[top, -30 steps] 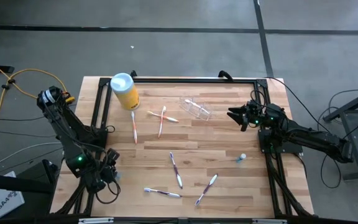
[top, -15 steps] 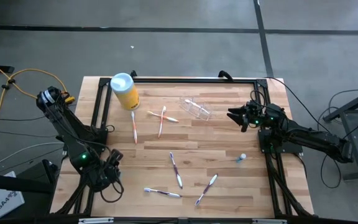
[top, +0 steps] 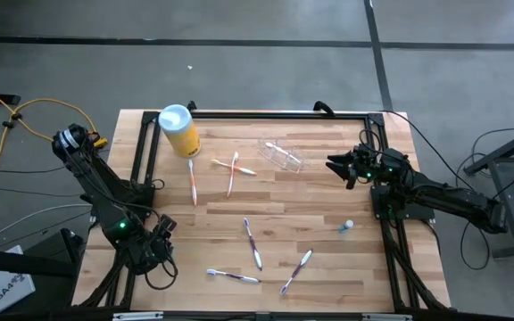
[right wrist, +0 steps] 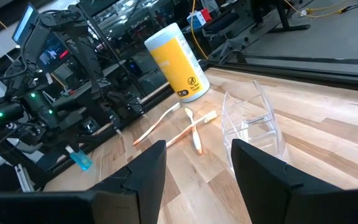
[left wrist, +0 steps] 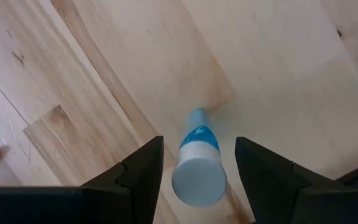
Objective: Pick & Place toothbrushing station
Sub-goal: Put the left mouthwash into the transparent organizer
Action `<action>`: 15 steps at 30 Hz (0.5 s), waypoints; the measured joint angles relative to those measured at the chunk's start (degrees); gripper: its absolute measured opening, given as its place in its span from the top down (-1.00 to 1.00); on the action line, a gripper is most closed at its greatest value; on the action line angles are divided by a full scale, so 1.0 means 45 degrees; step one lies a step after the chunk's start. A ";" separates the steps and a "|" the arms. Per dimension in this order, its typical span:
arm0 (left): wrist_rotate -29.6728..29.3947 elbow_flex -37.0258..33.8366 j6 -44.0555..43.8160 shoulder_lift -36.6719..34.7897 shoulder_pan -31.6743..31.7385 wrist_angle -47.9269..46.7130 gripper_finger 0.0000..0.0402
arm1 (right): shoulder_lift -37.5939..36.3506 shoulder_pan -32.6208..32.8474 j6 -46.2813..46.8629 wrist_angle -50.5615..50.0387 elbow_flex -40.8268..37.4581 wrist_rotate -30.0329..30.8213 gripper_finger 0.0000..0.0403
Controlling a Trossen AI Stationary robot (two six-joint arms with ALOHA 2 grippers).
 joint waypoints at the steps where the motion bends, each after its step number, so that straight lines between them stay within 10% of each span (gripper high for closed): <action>1: -0.0001 0.0000 -0.0003 0.0000 0.0000 0.0013 0.05 | 0.0001 0.0001 0.0001 0.0000 0.0000 0.0000 0.14; 15: 0.0083 -0.0204 -0.0104 0.0005 0.0000 0.0098 0.05 | 0.0005 0.0002 0.0005 0.0000 0.0000 0.0000 0.14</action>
